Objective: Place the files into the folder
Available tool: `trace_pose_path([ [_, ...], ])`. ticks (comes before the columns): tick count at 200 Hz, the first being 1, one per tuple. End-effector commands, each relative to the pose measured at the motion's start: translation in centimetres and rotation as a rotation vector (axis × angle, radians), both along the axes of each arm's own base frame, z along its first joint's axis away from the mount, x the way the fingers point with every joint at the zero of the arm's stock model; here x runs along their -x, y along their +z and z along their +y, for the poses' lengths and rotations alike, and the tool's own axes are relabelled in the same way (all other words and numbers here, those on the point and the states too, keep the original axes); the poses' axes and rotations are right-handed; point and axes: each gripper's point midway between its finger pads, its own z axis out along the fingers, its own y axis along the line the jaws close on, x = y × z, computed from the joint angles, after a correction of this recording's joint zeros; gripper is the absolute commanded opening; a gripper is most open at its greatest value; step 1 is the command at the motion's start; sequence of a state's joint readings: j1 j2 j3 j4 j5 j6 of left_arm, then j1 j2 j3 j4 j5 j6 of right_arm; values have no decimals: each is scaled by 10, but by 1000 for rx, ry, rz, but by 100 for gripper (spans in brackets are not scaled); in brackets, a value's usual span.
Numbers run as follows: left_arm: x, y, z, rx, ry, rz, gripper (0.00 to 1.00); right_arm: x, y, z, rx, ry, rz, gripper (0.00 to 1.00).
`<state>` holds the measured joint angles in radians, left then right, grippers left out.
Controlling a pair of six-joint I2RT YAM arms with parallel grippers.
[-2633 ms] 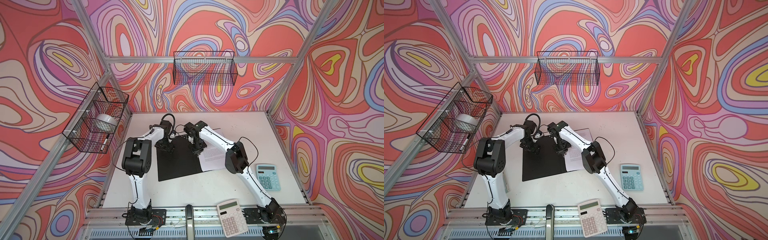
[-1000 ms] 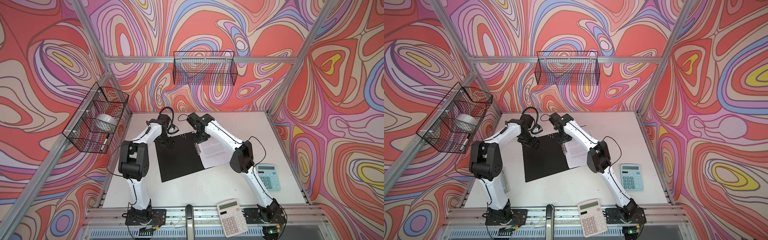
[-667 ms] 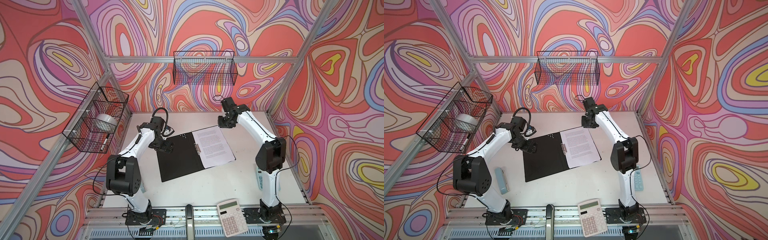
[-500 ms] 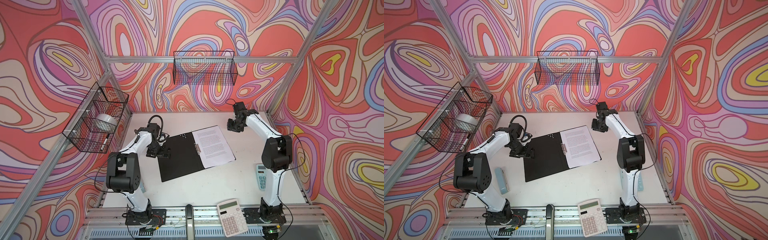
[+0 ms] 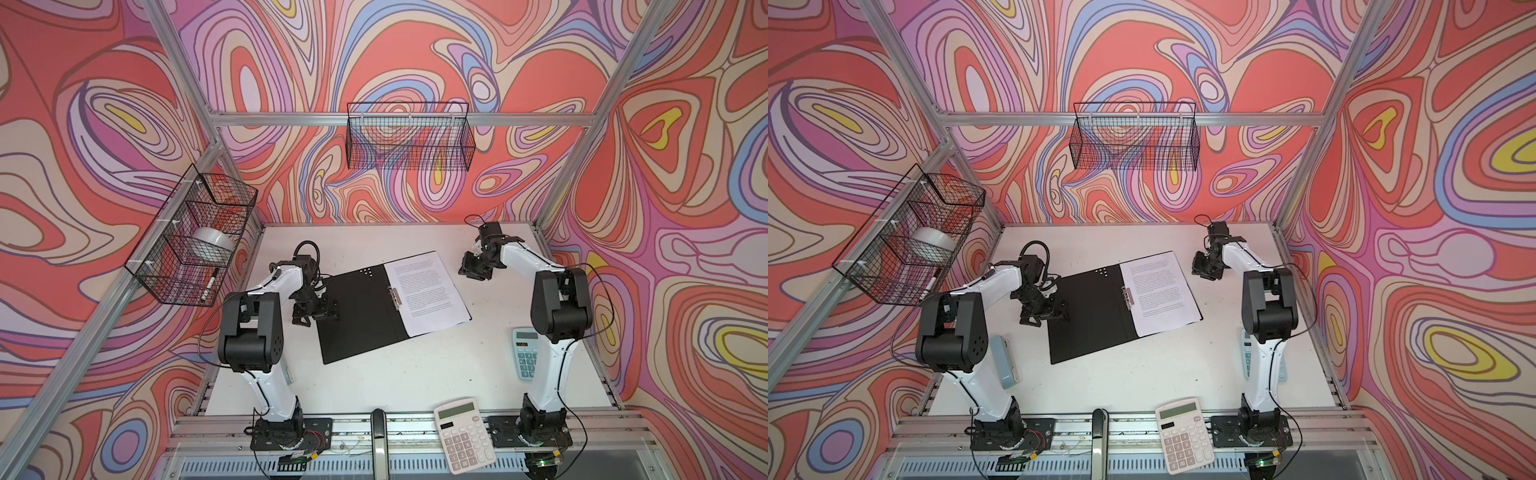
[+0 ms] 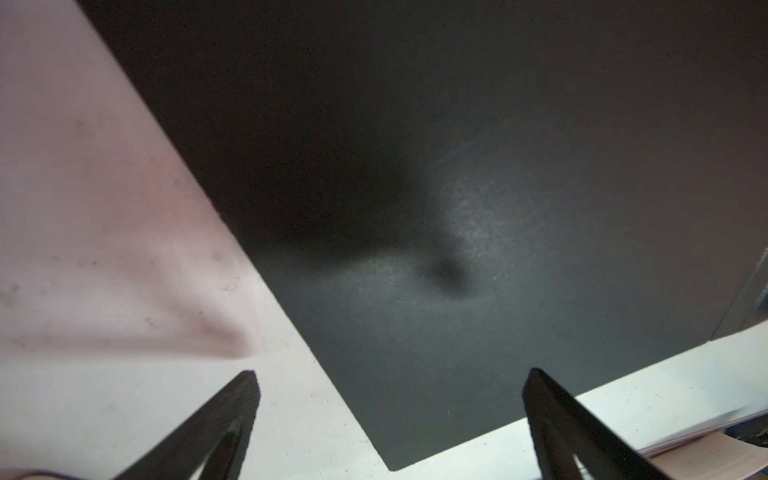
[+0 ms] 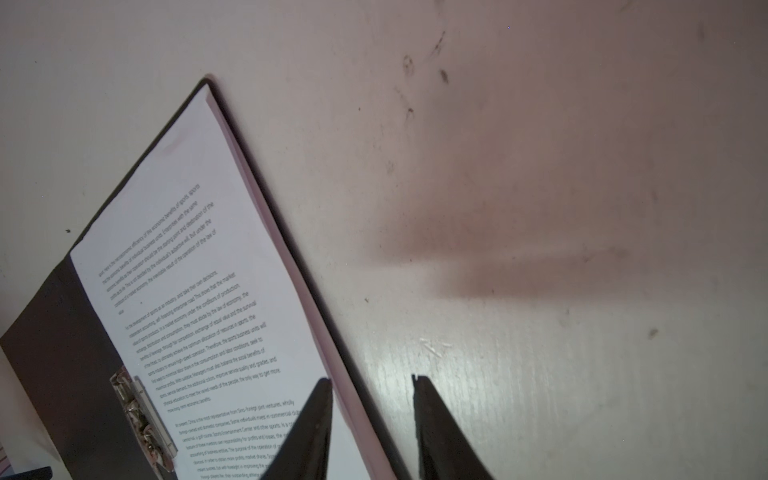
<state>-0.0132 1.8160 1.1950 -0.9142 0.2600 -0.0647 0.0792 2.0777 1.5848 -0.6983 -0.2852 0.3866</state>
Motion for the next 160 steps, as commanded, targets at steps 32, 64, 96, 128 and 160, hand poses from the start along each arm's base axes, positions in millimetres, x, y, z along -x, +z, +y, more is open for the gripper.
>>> trace_pose_path([
  [32,1,-14,6,-20,6,69,100,-4,7,10,-76,42,-30,35],
  [64,2,-17,2,4,6,89,100,-1,1,9,-68,59,-7,35],
  [96,-1,-21,-3,38,-11,105,100,3,-6,12,-72,77,29,35],
  [128,-6,-19,-14,100,-17,98,100,13,-17,10,-64,86,77,35],
  [160,-17,-16,-21,144,-20,75,100,28,-23,7,-42,93,126,35],
])
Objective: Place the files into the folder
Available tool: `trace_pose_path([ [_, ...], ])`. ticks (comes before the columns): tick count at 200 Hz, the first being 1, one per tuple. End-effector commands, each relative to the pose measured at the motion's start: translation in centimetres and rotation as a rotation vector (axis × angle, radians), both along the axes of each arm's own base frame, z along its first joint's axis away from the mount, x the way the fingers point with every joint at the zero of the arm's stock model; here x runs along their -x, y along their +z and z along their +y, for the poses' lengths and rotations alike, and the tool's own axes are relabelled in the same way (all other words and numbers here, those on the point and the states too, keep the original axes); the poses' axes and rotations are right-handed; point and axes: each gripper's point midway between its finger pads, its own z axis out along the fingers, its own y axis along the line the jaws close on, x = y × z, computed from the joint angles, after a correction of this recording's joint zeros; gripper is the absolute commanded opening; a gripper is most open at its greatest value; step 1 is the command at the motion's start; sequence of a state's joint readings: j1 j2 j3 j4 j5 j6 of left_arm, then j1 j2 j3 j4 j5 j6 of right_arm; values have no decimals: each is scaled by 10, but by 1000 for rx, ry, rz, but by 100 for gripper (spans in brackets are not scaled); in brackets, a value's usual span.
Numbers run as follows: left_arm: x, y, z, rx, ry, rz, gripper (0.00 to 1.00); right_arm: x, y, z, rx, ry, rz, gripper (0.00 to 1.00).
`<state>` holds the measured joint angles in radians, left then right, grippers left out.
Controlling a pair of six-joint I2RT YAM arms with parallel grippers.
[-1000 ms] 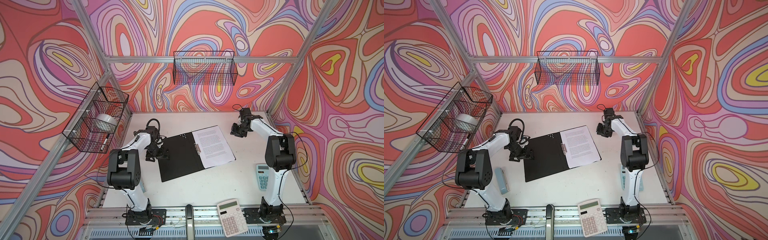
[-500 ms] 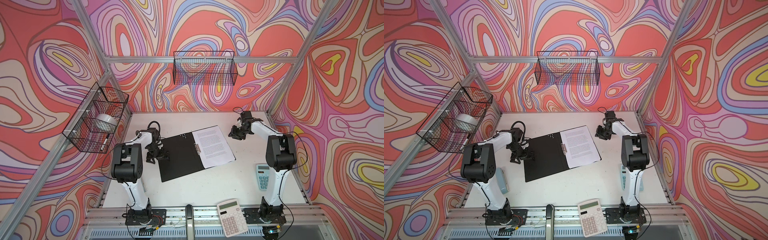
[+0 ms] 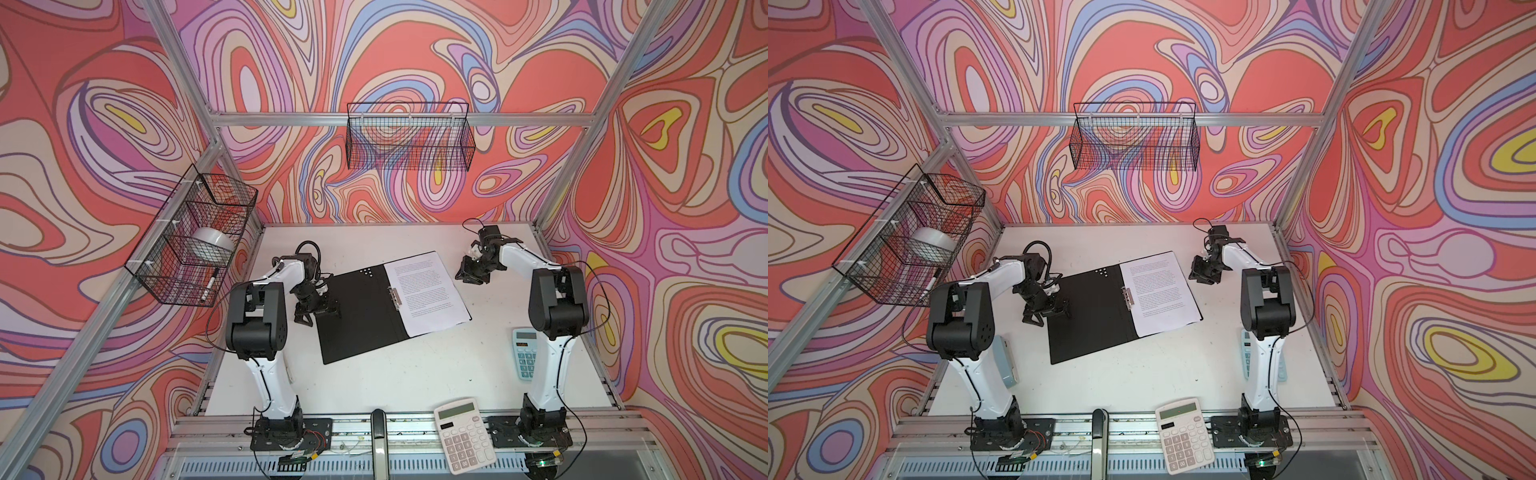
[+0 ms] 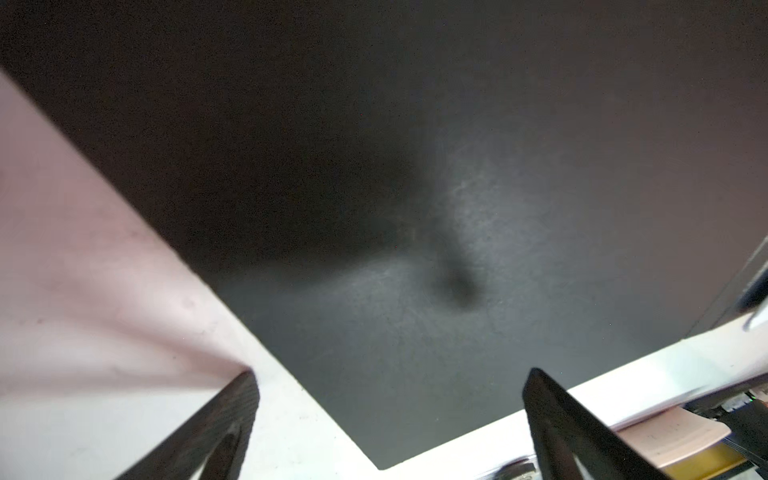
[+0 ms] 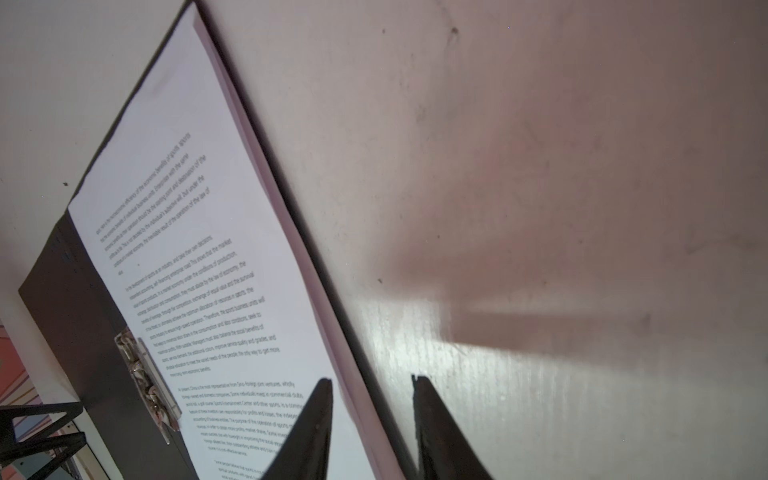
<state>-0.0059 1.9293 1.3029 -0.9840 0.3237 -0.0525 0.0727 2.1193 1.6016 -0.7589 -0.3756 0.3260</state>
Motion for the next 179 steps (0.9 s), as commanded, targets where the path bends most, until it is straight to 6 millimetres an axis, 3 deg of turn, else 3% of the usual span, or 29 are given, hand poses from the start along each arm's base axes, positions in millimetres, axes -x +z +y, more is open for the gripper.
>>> trace_pose_path([
  [1,-7,-10,-13,83,-19,1,100,15,-9,-4,20,18,56,35],
  [131,-39,0,-34,222,-30,-88,100,65,-4,-2,-8,33,170,34],
  [179,-43,5,-41,277,4,-91,100,77,-15,-9,42,26,207,34],
])
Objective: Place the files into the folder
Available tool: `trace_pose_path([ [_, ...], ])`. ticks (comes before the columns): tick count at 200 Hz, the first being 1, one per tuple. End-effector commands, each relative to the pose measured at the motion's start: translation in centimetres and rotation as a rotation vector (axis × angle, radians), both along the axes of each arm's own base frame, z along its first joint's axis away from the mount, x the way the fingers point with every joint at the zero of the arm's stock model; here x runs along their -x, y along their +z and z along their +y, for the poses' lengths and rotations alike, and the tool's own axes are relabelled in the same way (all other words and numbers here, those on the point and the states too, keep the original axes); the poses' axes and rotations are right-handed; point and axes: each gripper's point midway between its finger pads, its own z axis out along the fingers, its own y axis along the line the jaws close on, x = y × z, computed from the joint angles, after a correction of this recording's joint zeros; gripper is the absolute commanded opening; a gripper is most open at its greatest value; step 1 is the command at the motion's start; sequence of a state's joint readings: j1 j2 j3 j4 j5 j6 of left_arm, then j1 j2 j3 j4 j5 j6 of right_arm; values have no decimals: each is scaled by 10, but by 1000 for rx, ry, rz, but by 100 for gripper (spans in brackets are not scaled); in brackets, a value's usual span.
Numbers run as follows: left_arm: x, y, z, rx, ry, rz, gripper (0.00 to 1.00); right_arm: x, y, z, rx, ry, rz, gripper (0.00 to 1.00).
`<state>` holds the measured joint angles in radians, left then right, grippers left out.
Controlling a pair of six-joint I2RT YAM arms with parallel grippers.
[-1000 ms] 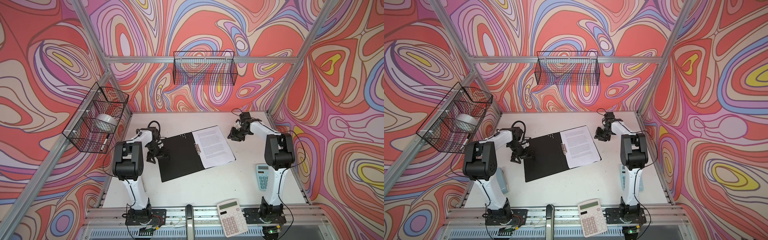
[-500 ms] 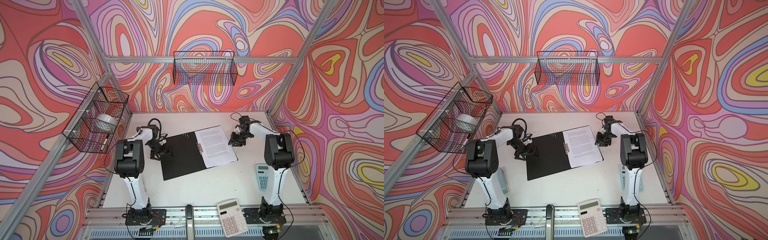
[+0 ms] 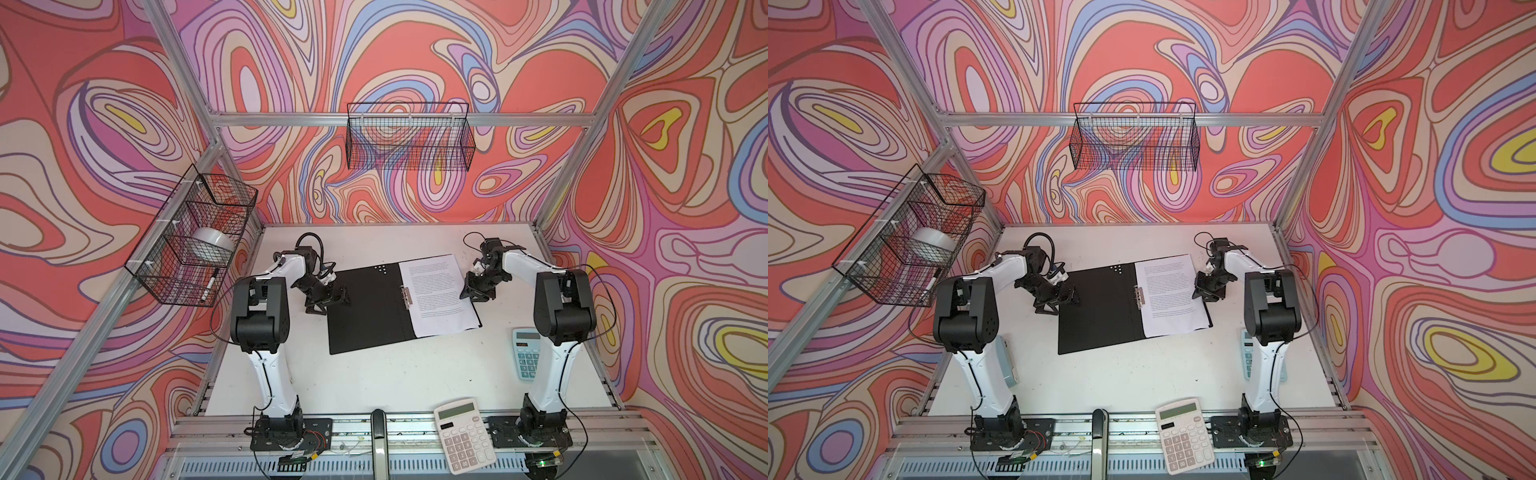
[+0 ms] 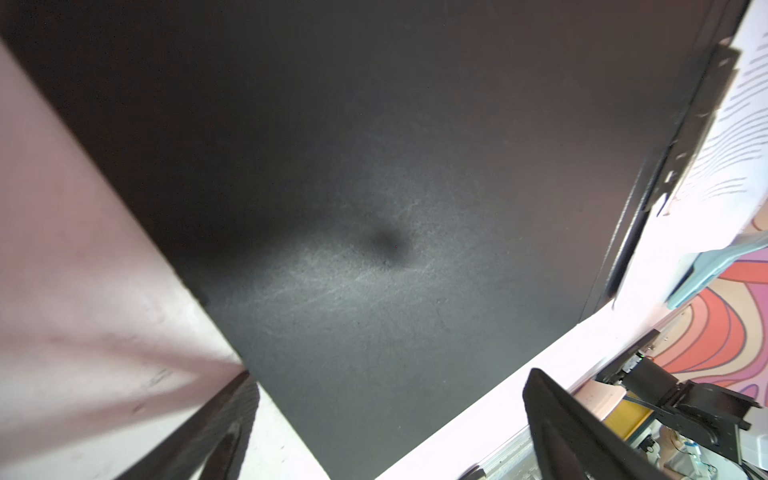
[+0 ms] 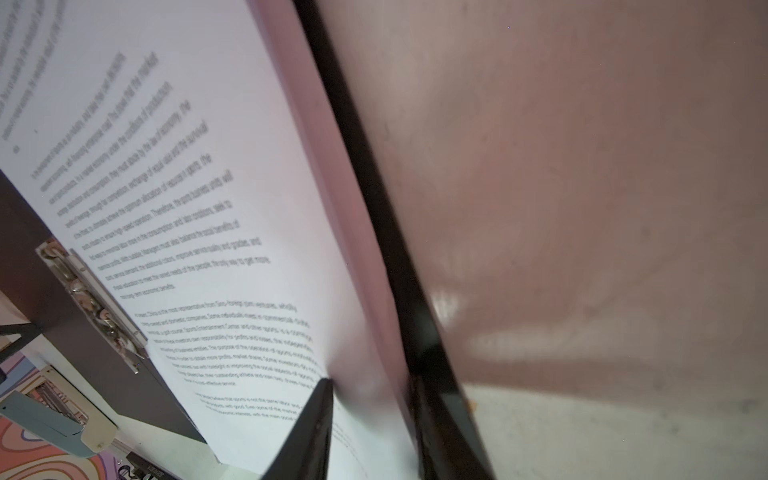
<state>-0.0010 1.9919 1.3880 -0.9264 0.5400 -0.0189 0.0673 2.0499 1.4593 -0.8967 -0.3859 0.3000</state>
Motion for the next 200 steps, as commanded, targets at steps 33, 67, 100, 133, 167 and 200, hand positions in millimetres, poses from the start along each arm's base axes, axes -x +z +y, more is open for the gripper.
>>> trace_pose_path([
  [33,-9,-2,-2,45,52,-2,100,6,3,-18,118,0,-4,34],
  [67,-13,-3,18,-80,41,-24,100,-9,30,-25,158,-2,-88,35],
  [100,-17,6,22,-104,34,-69,100,-28,59,-22,141,-7,-196,37],
  [133,-21,5,21,-96,46,-62,100,-39,50,-16,116,7,-180,38],
  [167,-24,1,14,-49,36,-34,100,-50,31,-15,110,-1,-165,38],
  [200,-27,-3,9,-22,31,-8,100,-52,13,-13,99,-1,-137,39],
])
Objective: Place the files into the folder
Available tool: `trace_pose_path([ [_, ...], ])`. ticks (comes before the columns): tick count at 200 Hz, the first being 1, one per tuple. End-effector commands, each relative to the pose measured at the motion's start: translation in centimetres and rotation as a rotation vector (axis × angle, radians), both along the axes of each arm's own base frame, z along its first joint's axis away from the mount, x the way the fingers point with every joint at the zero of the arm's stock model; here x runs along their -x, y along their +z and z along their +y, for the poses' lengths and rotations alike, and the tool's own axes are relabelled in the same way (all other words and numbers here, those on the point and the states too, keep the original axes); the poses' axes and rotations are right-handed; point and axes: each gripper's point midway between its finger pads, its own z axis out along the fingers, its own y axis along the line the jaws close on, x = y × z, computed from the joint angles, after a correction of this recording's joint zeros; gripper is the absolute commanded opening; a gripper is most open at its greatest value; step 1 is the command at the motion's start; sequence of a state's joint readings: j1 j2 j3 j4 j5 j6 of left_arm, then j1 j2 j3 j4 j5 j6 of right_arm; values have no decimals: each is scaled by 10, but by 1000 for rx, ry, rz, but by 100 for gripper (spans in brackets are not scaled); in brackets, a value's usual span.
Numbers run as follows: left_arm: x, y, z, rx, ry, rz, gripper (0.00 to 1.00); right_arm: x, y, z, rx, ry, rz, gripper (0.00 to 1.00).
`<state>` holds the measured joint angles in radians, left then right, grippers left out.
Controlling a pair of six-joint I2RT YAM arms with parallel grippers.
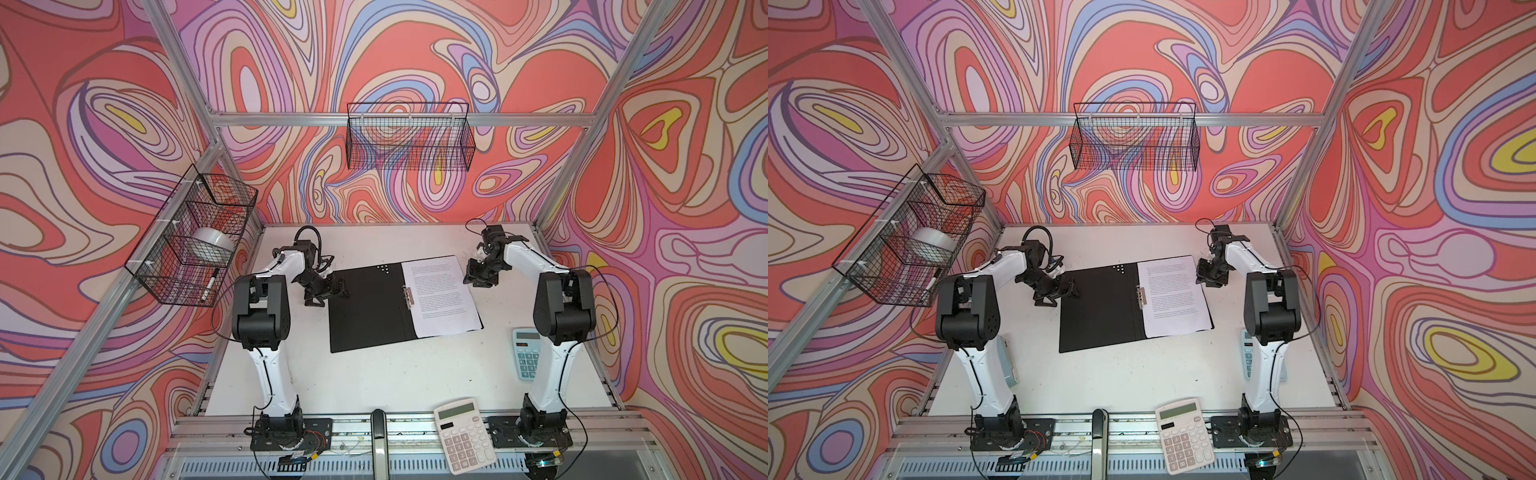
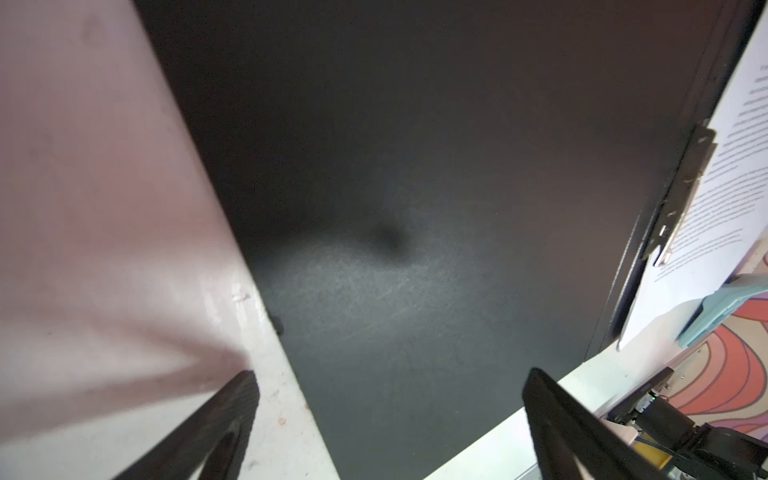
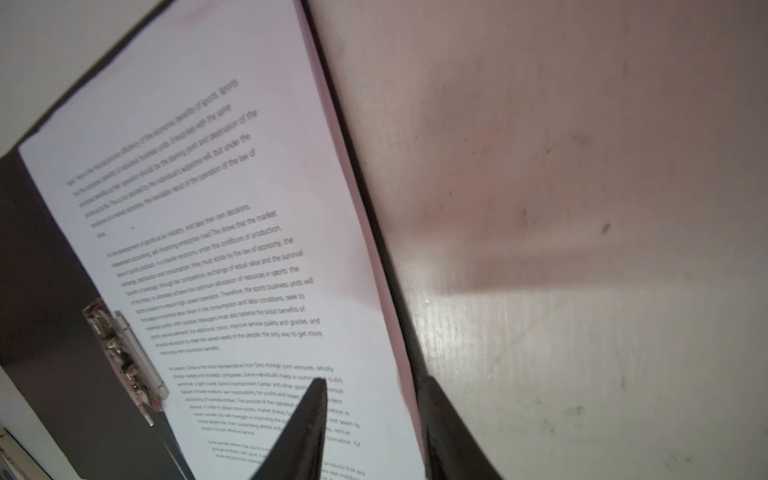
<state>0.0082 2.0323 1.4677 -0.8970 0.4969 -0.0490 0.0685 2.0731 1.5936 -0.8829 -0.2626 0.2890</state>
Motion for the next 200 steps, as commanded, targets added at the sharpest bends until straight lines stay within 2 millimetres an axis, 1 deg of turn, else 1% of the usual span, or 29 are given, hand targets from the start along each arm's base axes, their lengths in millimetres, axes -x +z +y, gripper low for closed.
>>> trace_pose_path([
  [1,2,-5,-1,21,-3,47,100,-7,-9,4,-16,8,-1,39],
  [25,1,-9,2,7,3,65,100,-5,-18,8,-41,16,24,39],
  [44,0,-11,1,14,8,68,100,2,-25,11,-58,30,58,39],
  [70,2,-9,-12,92,10,92,100,16,-38,10,-53,35,131,38],
  [112,6,-3,-26,192,1,109,100,35,-45,9,-47,36,194,37],
  [147,7,10,-36,275,-7,108,100,47,-51,11,-65,38,232,37],
  [200,4,45,-48,367,-31,39,100,48,-50,14,-80,38,238,37],
])
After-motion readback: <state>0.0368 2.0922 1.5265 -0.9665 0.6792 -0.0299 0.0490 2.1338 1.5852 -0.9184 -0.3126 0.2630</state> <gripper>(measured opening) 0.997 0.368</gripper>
